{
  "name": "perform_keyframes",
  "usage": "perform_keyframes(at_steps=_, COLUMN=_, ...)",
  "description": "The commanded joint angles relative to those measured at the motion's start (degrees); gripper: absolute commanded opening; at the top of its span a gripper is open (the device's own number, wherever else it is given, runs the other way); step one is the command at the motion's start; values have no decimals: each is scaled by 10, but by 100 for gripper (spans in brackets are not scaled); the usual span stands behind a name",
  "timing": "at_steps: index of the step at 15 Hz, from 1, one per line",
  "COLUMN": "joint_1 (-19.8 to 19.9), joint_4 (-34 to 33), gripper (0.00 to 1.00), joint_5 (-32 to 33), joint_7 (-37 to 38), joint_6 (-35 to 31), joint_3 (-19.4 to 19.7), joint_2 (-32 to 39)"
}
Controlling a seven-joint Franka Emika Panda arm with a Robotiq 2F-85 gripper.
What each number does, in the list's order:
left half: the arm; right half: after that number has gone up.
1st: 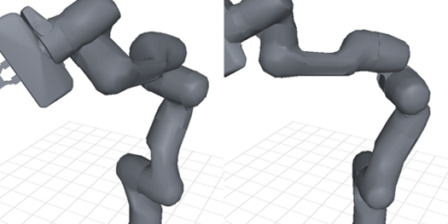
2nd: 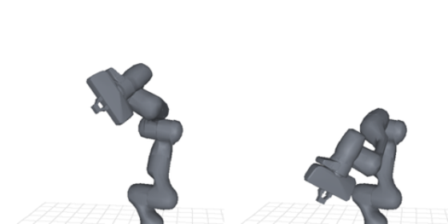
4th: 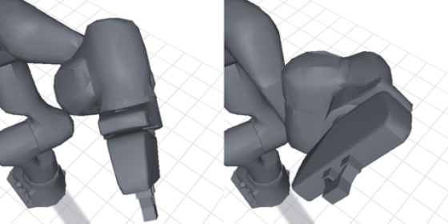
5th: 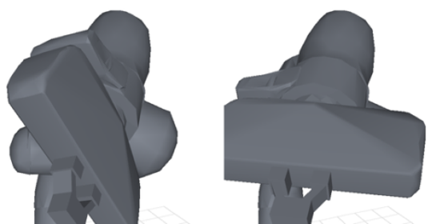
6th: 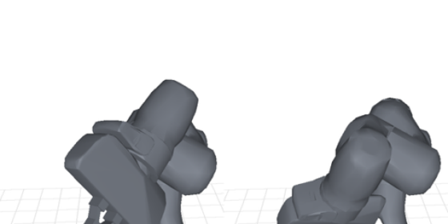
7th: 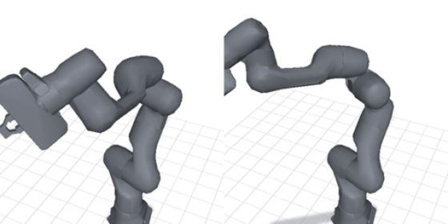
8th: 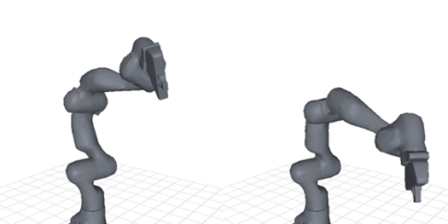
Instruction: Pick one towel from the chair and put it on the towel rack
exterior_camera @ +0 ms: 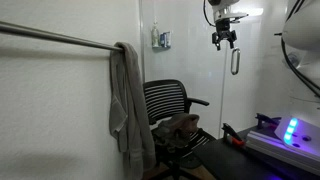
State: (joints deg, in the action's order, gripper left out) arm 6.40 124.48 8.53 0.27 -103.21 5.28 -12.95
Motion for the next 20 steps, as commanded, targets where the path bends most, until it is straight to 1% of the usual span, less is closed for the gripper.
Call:
perform_keyframes(at_steps=1, joint_1=-1, joint_4=-1, gripper=100, joint_5=0, joint_7=0, joint_6=1, joint_3=1, joint_2=0)
perform_keyframes(at_steps=2, joint_1=-4, joint_4=-1, gripper=100, joint_5=8, joint_7=1, joint_6=-5, joint_3=-3, joint_2=0)
perform_keyframes(at_steps=3, joint_1=-7, joint_4=6, gripper=100, joint_5=30, joint_7=2, joint_6=-34, joint_3=-10, joint_2=-4)
perform_keyframes(at_steps=5, joint_1=-13, joint_4=17, gripper=100, joint_5=49, joint_7=21, joint_6=-82, joint_3=-20, joint_2=-13)
perform_keyframes(at_steps=7, joint_1=-19, joint_4=24, gripper=100, joint_5=63, joint_7=24, joint_6=-125, joint_3=-28, joint_2=-24)
perform_keyframes(at_steps=8, joint_1=-22, joint_4=20, gripper=100, joint_5=64, joint_7=23, joint_6=-129, joint_3=-31, joint_2=-38)
perform_keyframes(at_steps=9, joint_1=-20, joint_4=2, gripper=100, joint_5=50, joint_7=19, joint_6=-104, joint_3=-26, joint_2=-7)
perform_keyframes(at_steps=12, joint_1=-23, joint_4=1, gripper=100, joint_5=51, joint_7=20, joint_6=-106, joint_3=-28, joint_2=-12)
perform_keyframes(at_steps=13, joint_1=-19, joint_4=-5, gripper=100, joint_5=40, joint_7=29, joint_6=-95, joint_3=-23, joint_2=22)
perform_keyframes(at_steps=15, joint_1=-23, joint_4=7, gripper=100, joint_5=3, joint_7=10, joint_6=-86, joint_3=-15, joint_2=57)
perform_keyframes(at_steps=16, joint_1=-23, joint_4=10, gripper=100, joint_5=-4, joint_7=11, joint_6=-78, joint_3=-16, joint_2=75)
perform_keyframes(at_steps=18, joint_1=-24, joint_4=12, gripper=100, joint_5=-23, joint_7=-2, joint_6=-85, joint_3=-15, joint_2=112)
perform_keyframes(at_steps=19, joint_1=-23, joint_4=14, gripper=100, joint_5=-19, joint_7=19, joint_6=-101, joint_3=-17, joint_2=122)
perform_keyframes(at_steps=20, joint_1=-23, joint_4=18, gripper=100, joint_5=-7, joint_7=60, joint_6=-125, joint_3=-20, joint_2=132)
